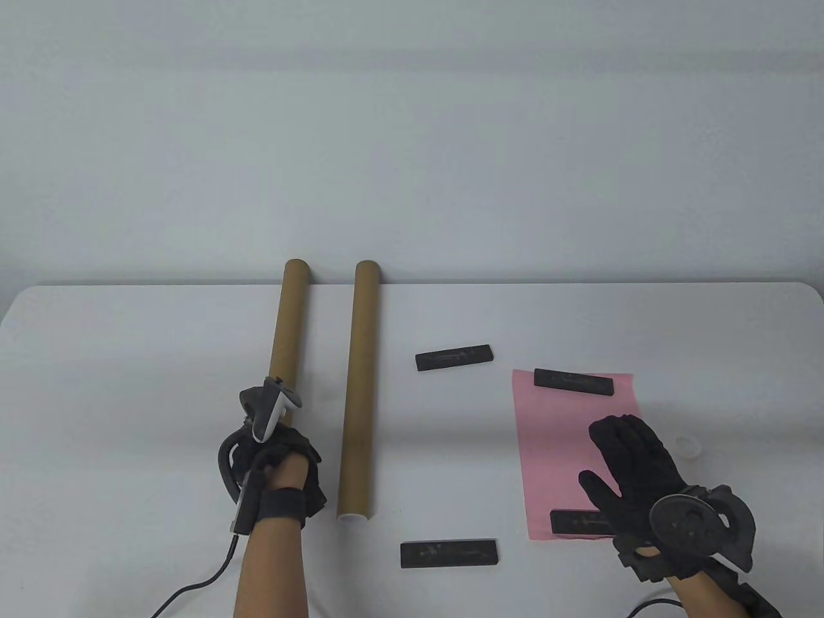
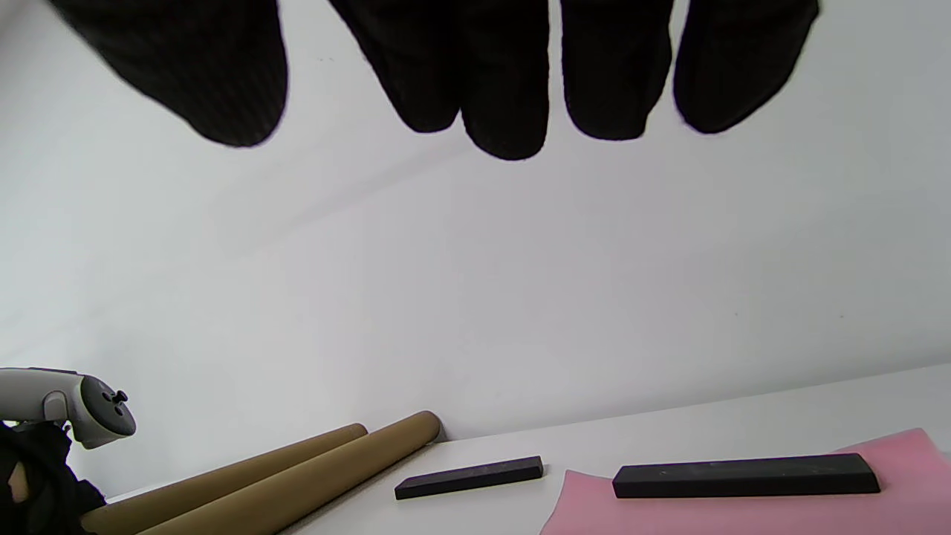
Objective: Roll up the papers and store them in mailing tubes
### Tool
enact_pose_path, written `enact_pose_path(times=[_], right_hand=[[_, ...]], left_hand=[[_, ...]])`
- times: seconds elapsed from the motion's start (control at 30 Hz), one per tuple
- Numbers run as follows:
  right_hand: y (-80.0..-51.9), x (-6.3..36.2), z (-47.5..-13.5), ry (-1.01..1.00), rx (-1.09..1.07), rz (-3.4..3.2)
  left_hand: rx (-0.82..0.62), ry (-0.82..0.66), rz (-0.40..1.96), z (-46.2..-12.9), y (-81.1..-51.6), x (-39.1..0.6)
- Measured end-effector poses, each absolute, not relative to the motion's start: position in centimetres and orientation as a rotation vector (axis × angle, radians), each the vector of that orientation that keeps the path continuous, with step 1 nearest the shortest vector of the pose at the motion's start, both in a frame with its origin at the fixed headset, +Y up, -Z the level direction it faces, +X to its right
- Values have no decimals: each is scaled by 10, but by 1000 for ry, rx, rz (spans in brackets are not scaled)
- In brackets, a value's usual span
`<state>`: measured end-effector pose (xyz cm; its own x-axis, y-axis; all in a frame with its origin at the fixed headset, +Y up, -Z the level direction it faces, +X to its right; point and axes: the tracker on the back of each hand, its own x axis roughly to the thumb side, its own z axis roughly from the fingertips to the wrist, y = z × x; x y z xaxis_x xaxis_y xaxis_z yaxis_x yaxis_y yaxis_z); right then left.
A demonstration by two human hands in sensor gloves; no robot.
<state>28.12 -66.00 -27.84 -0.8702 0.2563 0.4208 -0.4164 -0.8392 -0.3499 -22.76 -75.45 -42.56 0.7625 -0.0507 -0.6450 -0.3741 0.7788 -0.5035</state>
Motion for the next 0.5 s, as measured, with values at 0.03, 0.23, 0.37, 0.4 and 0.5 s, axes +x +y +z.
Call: enact_pose_path(times=[0.03,0.23,0.37,0.4,0.5], right_hand=[[-660,281,-278,-621,513,2660],[-660,282,-278,-625,508,2656],[-660,282,-278,-624,507,2656],[-660,282,-278,-620,507,2658],[-660,282,-278,-616,508,2661]], left_hand=[[-668,692,187,-426,-755,-228],[-675,690,99,-428,-762,-227],[-677,694,65,-429,-766,-227],[-683,692,59,-430,-766,-227],[-677,686,73,-427,-765,-227]])
